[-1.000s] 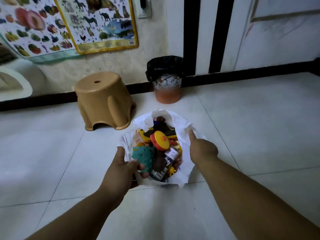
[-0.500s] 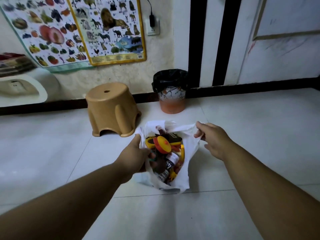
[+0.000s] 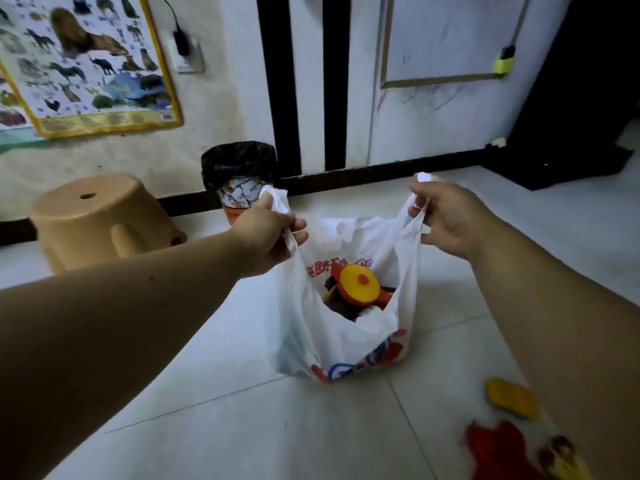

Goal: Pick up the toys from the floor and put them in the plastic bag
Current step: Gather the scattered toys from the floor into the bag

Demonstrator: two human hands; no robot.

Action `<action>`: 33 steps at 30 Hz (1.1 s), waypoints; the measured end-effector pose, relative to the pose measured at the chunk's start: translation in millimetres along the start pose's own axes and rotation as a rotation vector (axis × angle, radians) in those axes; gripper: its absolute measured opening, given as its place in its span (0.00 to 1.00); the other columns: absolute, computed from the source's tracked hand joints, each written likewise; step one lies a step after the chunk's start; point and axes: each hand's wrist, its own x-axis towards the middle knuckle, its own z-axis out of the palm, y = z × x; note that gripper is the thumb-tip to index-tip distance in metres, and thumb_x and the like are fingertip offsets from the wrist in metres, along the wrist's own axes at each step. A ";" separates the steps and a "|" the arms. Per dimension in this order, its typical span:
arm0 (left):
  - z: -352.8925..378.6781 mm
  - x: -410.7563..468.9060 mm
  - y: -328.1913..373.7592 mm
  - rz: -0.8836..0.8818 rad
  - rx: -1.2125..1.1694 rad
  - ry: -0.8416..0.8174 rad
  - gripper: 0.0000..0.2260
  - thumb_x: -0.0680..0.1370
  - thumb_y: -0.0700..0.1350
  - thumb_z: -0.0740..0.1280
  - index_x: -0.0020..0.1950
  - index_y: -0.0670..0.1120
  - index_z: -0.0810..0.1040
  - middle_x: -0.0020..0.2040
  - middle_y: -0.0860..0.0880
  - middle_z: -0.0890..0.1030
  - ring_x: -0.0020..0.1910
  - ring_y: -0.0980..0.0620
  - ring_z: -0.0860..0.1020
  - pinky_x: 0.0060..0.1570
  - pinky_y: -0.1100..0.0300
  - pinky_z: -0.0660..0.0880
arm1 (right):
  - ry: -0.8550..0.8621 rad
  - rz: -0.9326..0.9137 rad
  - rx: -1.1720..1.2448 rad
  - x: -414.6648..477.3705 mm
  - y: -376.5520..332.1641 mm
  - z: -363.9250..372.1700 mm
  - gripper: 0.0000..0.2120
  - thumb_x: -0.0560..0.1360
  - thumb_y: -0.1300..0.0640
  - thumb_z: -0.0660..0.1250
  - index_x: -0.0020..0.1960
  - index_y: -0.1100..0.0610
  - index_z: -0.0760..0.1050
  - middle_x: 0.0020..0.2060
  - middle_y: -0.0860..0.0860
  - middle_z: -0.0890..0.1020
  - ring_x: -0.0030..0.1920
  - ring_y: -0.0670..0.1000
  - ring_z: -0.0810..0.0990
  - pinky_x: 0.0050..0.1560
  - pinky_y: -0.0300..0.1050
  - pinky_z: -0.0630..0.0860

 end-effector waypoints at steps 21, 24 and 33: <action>105.0 -52.3 -116.3 -0.105 0.440 -0.309 0.25 0.81 0.39 0.59 0.73 0.62 0.58 0.49 0.42 0.81 0.40 0.44 0.81 0.52 0.45 0.80 | 0.422 0.052 -0.308 -123.0 75.0 -160.8 0.19 0.76 0.59 0.65 0.67 0.50 0.70 0.54 0.53 0.76 0.51 0.51 0.75 0.37 0.40 0.67; 98.7 -57.3 -119.3 -0.113 0.462 -0.342 0.18 0.80 0.38 0.61 0.65 0.57 0.67 0.49 0.42 0.82 0.40 0.44 0.83 0.50 0.46 0.80 | 0.434 0.020 -0.441 -131.6 79.8 -163.8 0.22 0.77 0.57 0.65 0.70 0.50 0.67 0.57 0.53 0.76 0.51 0.50 0.75 0.42 0.38 0.69; 84.5 -57.9 -124.6 -0.143 0.384 -0.316 0.17 0.78 0.36 0.64 0.64 0.50 0.69 0.56 0.43 0.81 0.46 0.45 0.83 0.42 0.50 0.82 | 0.239 -0.517 -1.348 -209.6 181.5 -144.3 0.15 0.73 0.53 0.61 0.56 0.56 0.79 0.48 0.54 0.82 0.47 0.53 0.80 0.44 0.34 0.69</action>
